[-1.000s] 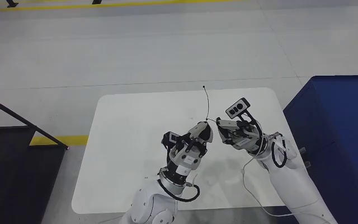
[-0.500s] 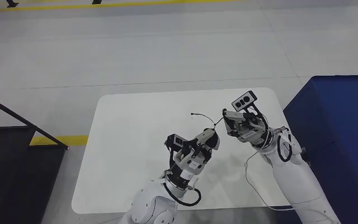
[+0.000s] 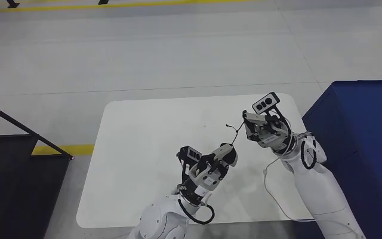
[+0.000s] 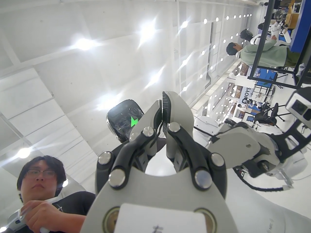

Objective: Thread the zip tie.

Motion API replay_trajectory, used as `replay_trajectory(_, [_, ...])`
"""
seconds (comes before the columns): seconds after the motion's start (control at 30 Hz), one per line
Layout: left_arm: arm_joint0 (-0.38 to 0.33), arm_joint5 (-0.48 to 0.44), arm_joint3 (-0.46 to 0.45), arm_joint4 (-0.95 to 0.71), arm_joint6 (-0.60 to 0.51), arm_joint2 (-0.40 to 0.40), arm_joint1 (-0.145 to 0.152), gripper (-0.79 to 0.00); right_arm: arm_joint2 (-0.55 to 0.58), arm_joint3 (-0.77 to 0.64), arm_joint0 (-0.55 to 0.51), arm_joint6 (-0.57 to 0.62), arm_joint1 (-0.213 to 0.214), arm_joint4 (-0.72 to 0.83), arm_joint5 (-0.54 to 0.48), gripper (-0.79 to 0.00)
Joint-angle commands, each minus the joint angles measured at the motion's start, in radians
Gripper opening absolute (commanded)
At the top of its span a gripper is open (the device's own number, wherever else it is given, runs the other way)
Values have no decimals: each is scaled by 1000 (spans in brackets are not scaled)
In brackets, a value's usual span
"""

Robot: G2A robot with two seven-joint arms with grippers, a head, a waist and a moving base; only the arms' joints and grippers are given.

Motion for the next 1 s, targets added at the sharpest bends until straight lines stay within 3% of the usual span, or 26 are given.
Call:
replay_trajectory(0.0, [-1, 6, 9, 23, 1, -1, 1, -785, 5, 0, 0, 0, -1, 5, 0, -785])
replay_trajectory(0.43, [-18, -18, 62, 184, 26, 9, 4, -785, 28, 0, 0, 5, -8, 24, -2, -785])
replay_trajectory(0.67, [-13, -59, 42, 38, 36, 5, -4, -785, 20, 2, -9, 4, -13, 18, 4, -785])
replay_trajectory(0.77, [-10, -79, 31, 4, 35, -12, -4, -760, 12, 2, -14, 1, -15, 14, 8, -785])
replay_trajectory(0.8, [-10, -77, 33, 16, 39, -15, -3, -668, 9, 2, -16, 2, -16, 13, 8, -785])
replay_trajectory(0.97, [-10, -83, 35, 34, 43, -7, -5, -548, 4, 0, -21, 2, -20, 9, 8, -785])
